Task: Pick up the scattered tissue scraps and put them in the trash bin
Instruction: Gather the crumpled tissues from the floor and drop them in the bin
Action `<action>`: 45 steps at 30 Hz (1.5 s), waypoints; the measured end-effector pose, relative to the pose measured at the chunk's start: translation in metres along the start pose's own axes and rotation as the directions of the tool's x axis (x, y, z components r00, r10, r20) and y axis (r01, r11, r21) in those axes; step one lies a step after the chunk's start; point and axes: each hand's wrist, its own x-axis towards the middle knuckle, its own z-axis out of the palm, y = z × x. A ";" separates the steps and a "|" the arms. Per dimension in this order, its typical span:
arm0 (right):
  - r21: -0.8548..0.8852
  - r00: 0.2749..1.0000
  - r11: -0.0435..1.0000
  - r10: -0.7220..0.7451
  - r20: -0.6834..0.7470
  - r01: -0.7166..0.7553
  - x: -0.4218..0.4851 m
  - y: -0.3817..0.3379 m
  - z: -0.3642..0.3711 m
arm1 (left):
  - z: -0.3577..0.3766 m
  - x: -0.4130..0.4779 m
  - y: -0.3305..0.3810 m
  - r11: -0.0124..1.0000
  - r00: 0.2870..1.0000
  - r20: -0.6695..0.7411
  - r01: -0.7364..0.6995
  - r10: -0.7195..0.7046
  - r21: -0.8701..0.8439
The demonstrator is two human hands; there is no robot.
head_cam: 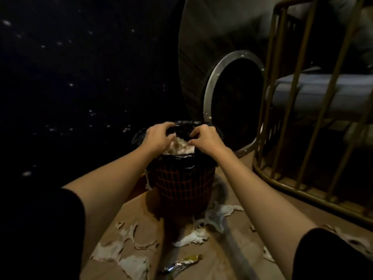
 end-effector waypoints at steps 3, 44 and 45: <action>0.062 0.986 0.996 -0.047 -0.162 0.058 -0.042 -0.006 -0.003 | -0.012 -0.037 0.003 0.993 0.978 -0.203 -0.060 0.038 -0.100; -0.272 0.827 0.789 0.561 -0.049 -0.551 -0.461 0.057 0.095 | 0.136 -0.459 -0.022 0.929 0.845 0.464 -0.096 0.266 -0.358; -0.322 0.786 0.753 0.617 0.040 -0.574 -0.473 0.057 0.101 | 0.140 -0.463 -0.014 0.938 0.804 0.520 -0.128 0.288 -0.322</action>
